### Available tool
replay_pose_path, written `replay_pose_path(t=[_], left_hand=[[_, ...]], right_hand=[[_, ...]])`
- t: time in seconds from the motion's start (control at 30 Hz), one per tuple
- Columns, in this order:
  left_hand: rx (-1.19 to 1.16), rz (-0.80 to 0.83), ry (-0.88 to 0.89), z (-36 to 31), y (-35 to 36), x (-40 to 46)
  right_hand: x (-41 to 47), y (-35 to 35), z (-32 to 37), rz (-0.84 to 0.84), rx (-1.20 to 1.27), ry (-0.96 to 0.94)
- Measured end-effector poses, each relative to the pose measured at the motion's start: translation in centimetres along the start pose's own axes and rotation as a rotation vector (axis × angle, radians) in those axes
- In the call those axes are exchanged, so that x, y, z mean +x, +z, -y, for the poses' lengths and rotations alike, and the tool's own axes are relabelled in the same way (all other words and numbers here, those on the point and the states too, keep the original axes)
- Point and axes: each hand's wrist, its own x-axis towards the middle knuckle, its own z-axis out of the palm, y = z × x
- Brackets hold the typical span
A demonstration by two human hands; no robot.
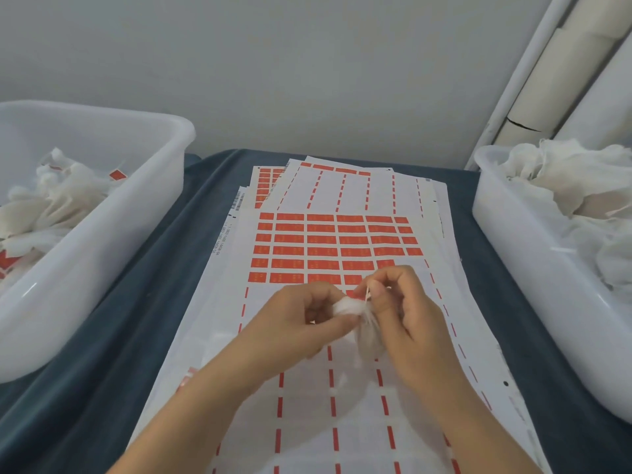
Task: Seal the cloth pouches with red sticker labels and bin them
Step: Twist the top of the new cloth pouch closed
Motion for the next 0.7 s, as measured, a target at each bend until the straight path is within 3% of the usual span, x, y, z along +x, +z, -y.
replay_pose_path(t=[0.13,0.27,0.7], left_hand=[[0.094,-0.026,0.159,0.1,0.4,-0.3],[0.083,-0.012,0.197,0.1,0.4,-0.5],[0.074,-0.021,0.195,0.3,0.5,-0.4]], right_hand=[[0.6,-0.6,0.3,0.033,0.039,0.059],[0.9,-1.0,0.4,0.076,0.233,0.136],[0.8,-1.4,0.1,0.046,0.102,0.076]])
